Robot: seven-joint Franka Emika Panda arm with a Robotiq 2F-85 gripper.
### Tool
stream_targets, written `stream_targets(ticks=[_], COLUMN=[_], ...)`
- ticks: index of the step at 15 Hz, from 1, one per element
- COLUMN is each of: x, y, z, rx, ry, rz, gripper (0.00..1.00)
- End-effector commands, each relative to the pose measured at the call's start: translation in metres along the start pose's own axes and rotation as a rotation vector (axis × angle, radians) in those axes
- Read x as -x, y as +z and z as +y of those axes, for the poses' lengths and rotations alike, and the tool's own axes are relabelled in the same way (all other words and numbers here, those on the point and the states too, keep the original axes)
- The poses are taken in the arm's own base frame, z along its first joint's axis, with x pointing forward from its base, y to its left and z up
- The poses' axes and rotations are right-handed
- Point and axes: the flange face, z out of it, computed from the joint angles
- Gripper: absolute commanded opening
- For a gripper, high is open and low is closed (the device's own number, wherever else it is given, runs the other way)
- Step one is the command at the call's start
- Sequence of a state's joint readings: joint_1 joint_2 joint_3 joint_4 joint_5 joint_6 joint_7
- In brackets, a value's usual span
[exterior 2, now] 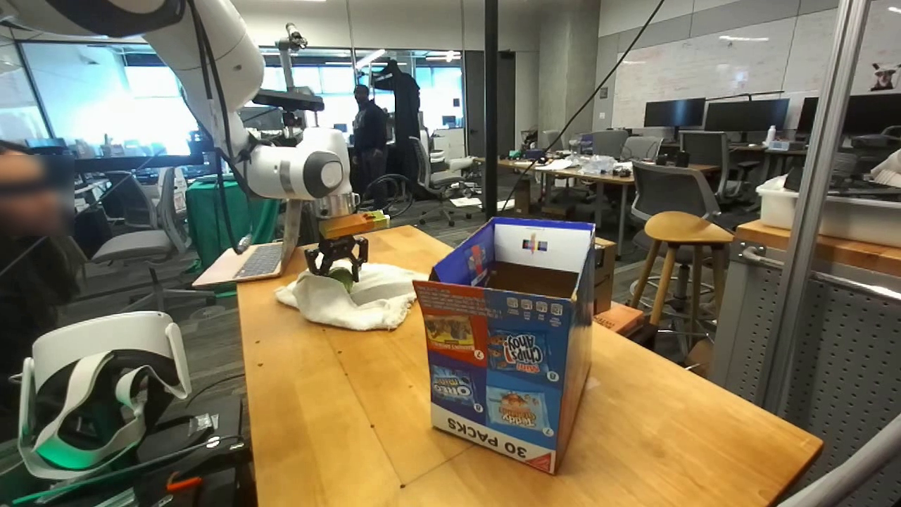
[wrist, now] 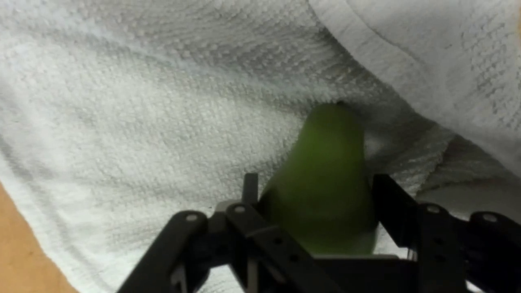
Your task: Put the green object on the towel, then fold the towel and put it in the box
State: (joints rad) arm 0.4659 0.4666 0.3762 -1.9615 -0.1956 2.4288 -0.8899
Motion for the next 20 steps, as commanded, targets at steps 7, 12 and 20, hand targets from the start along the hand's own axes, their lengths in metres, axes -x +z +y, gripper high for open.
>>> stream_targets(ticks=[7, 12, 20], x=[0.101, 0.159, 0.145], y=[-0.033, -0.087, -0.119], z=[0.042, 0.015, -0.062], rx=[0.006, -0.022, -0.018], ry=[0.236, 0.330, 0.191], rz=[-0.111, -0.095, 0.196], gripper=[1.00, 1.00, 1.00])
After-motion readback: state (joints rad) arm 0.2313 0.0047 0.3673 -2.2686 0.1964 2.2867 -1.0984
